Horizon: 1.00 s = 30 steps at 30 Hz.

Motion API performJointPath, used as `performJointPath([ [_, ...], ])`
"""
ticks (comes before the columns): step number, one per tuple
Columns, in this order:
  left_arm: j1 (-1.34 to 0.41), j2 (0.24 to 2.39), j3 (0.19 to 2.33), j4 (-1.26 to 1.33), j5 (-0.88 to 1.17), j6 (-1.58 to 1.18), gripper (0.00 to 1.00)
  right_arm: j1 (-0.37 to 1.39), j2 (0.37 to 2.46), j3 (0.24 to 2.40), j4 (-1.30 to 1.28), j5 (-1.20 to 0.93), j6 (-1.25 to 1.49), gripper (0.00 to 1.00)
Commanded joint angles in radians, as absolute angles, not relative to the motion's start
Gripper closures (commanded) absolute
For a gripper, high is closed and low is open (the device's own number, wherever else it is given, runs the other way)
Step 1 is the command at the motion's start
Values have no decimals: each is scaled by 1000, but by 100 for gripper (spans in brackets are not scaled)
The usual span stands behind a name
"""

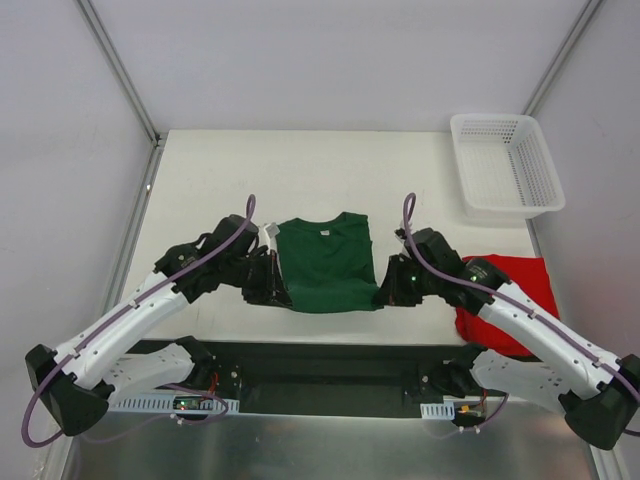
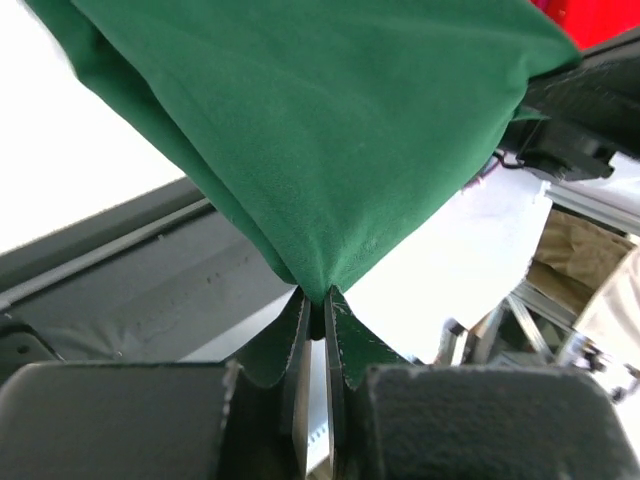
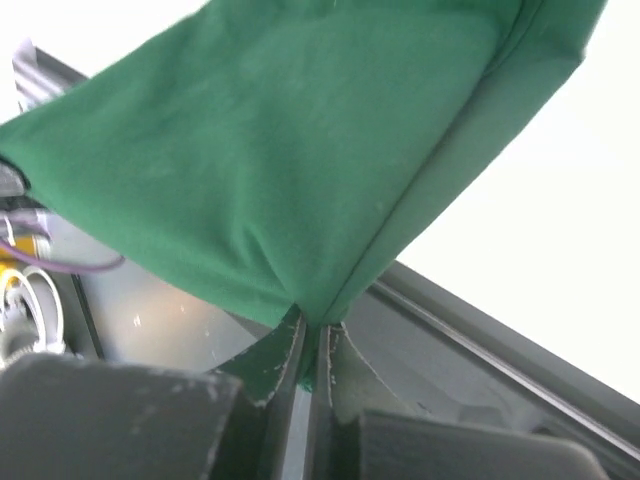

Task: Fold and stack the t-shirts

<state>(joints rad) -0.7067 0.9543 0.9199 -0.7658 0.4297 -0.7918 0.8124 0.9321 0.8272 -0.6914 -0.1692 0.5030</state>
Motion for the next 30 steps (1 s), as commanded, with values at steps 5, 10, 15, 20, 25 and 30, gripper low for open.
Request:
performJointPath([
  [5,-609,1003,1034,-833,362,-661,100,674,1015,995,-807,-187,350,99],
  [10,-494,1049,1049,-831,380,-600,100,649,1100,1037,-796,-204,311,99],
  [15,-440,1139,1089,-828,367,-545,100,603,1193,1072,-758,-227,281,99],
  [20,-404,1227,1144,-815,359,-514,100,555,1333,1162,-742,-252,221,99],
  [25,-382,1315,1196,-793,357,-502,100,508,1446,1255,-739,-281,184,99],
  [30,-367,1396,1239,-781,344,-494,100,459,1552,1344,-738,-321,149,99],
])
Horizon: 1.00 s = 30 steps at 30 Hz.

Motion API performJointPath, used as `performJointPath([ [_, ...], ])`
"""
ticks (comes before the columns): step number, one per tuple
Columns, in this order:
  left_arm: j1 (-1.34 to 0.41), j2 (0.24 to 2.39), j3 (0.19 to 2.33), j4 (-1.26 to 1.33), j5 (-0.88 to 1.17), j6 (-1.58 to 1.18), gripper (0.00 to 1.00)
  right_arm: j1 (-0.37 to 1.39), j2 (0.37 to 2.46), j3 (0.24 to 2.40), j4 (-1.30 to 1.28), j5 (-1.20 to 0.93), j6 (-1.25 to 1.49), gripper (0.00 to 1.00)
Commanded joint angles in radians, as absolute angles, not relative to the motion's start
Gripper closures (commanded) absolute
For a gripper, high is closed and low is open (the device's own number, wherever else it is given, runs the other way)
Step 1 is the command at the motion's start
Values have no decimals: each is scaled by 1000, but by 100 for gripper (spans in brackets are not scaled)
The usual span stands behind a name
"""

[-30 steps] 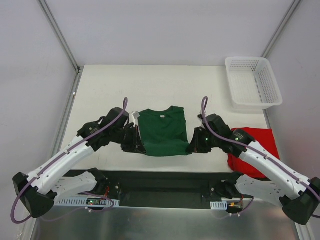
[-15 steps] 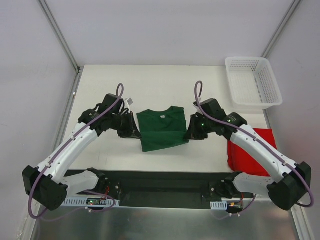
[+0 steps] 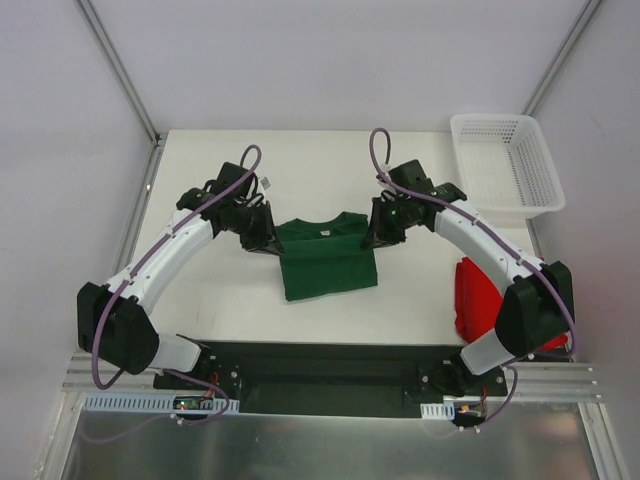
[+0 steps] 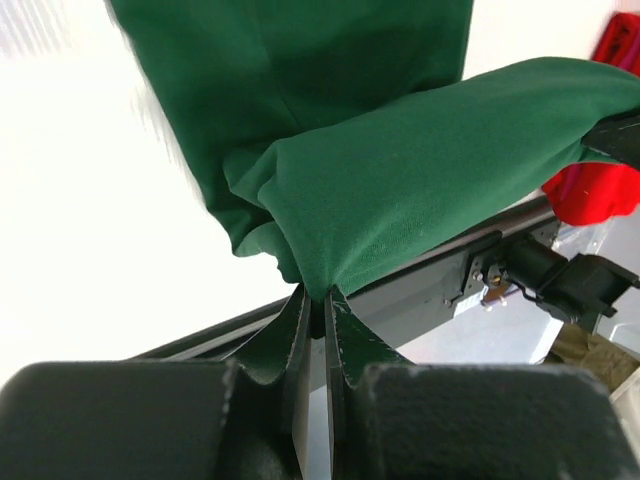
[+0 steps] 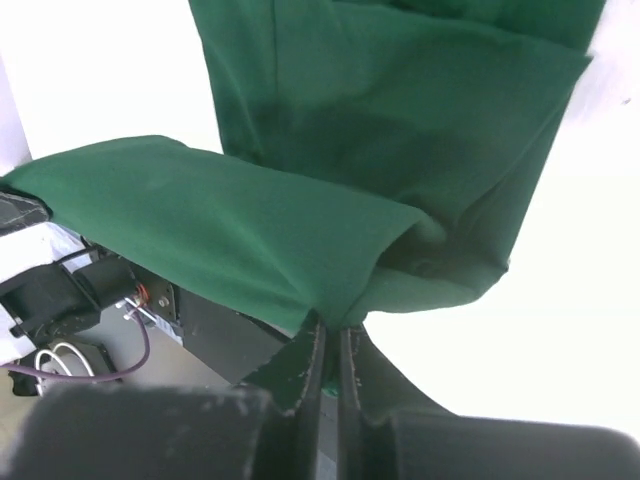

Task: Fold and stack the t-shirts

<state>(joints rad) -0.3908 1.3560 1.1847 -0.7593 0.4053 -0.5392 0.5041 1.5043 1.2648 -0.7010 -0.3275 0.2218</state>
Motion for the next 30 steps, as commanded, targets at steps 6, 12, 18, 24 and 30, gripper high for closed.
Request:
performJointPath([
  [6,-339,1491,1295,-773,336,-479,100,423,1695,1431,-727,-367,127,99],
  [12,-304,1595,1365,-773,325,-466,100,396,1841,1561,-726,-410,110,99],
  [18,-276,1690,1436,-775,327,-459,100,371,1997,1729,-741,-460,120,99],
  [24,-256,1779,1483,-773,319,-451,100,362,2103,1850,-753,-498,127,99],
  [30,-226,1850,1519,-773,313,-443,100,359,2197,1910,-735,-543,158,99],
])
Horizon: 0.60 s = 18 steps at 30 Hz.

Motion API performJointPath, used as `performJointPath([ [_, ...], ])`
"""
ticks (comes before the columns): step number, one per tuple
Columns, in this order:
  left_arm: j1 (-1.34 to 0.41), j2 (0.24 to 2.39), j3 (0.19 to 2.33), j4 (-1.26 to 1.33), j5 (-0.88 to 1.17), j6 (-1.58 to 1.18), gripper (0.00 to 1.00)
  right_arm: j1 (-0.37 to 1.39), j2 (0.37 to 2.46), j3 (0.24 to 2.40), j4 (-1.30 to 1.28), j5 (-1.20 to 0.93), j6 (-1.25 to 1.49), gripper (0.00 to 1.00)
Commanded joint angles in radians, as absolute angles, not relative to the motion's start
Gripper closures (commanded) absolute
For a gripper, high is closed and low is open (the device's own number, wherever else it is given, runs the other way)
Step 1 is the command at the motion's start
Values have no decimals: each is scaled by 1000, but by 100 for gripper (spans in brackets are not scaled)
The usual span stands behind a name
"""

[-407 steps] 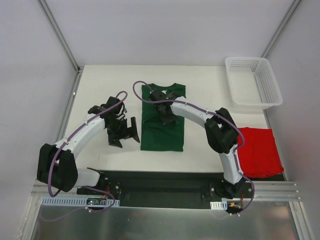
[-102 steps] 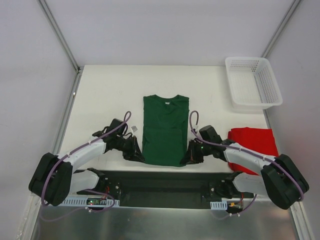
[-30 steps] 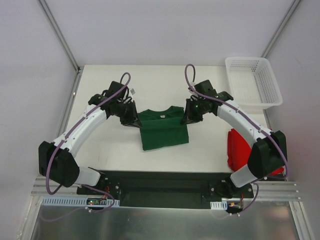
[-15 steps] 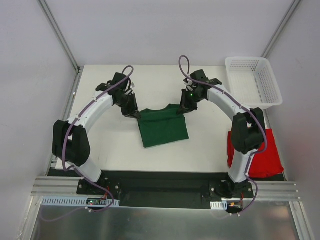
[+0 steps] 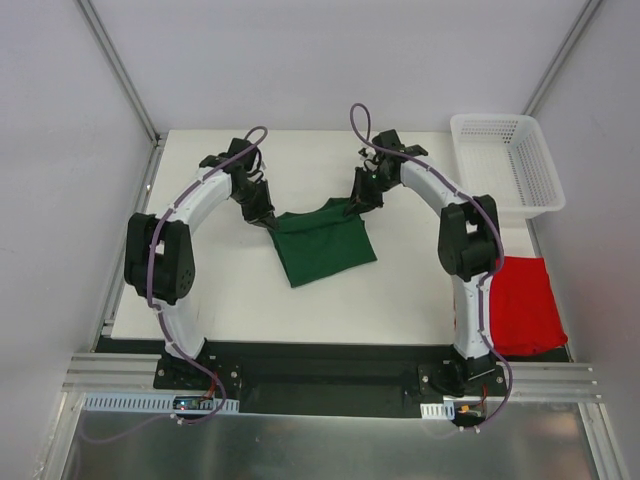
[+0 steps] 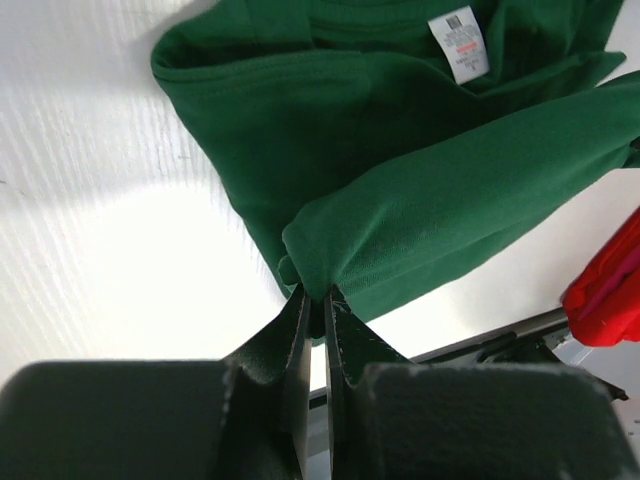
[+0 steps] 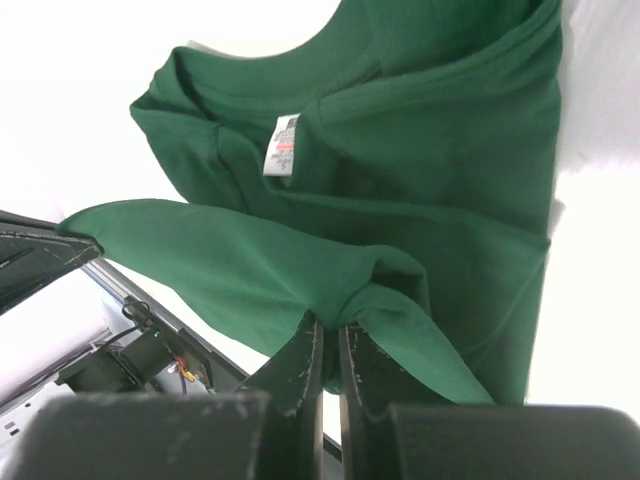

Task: Fold and stack the t-shirts

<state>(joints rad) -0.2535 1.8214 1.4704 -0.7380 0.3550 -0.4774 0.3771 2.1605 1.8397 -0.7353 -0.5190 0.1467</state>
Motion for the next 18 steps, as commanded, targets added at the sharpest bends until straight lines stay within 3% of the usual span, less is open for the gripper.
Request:
performJointPath([
  [1,-219,1856,1523,-773,310,-442,100,359,2206,1933,-732,-552,166,99],
  [16,-137,1996,1591,-775,305,-410,100,357,2402,2144,-690,-610,274,96],
  [17,-133,2006,1600,-773,296,-410,100,357,2411,2149,-689,-609,284,88],
  [18,-126,2022,1606,-775,295,-405,85,357,2416,2149,-689,-607,294,50],
])
